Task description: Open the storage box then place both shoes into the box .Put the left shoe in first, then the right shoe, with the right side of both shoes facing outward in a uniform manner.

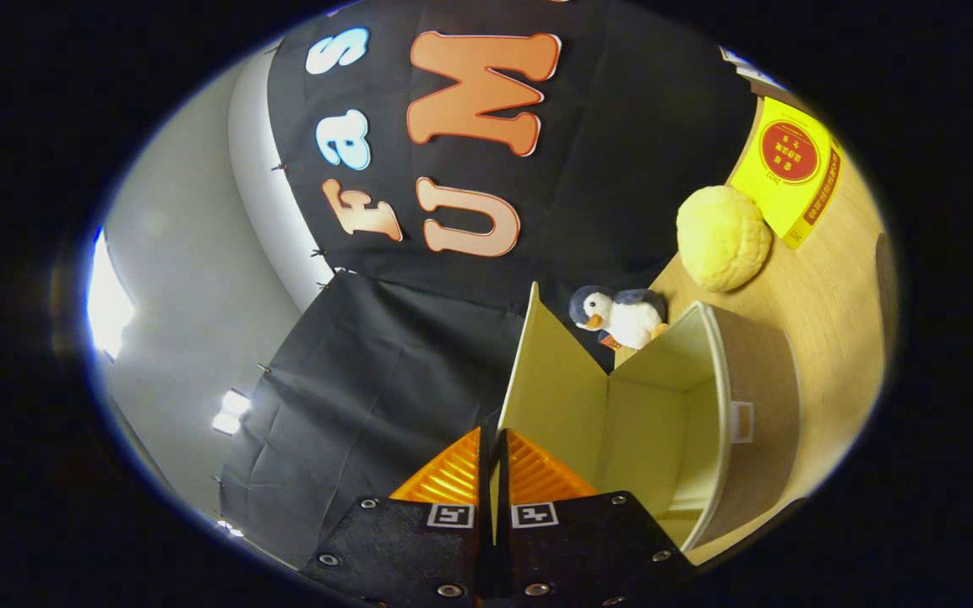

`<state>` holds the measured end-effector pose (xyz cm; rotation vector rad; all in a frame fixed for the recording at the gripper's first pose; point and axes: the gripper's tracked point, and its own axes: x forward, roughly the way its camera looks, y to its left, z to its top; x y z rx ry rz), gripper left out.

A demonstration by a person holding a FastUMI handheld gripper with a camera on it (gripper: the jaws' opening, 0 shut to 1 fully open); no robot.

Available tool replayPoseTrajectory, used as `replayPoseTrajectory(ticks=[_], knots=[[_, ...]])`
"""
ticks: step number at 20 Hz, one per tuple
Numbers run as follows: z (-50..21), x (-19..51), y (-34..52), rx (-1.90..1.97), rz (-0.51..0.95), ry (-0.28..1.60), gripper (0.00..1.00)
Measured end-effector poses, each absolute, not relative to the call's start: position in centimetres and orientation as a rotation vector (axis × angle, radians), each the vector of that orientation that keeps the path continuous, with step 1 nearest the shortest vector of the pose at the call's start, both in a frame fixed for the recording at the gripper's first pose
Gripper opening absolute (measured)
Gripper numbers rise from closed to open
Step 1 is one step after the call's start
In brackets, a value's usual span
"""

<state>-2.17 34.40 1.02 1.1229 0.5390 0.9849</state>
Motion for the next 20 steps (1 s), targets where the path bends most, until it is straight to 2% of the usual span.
replayPoseTrajectory(ticks=[4,13,16,17,20], knots=[[2.9,-4.0,40.5,1.108,1.008,0.572,0.02],[1.0,-6.2,52.0,0.946,0.975,0.633,0.03],[0.0,-6.0,53.7,0.904,0.934,0.638,0.09],[-1.0,-5.9,54.0,0.871,0.906,0.653,0.13],[-4.4,-5.3,52.9,0.763,0.831,0.702,0.76]])
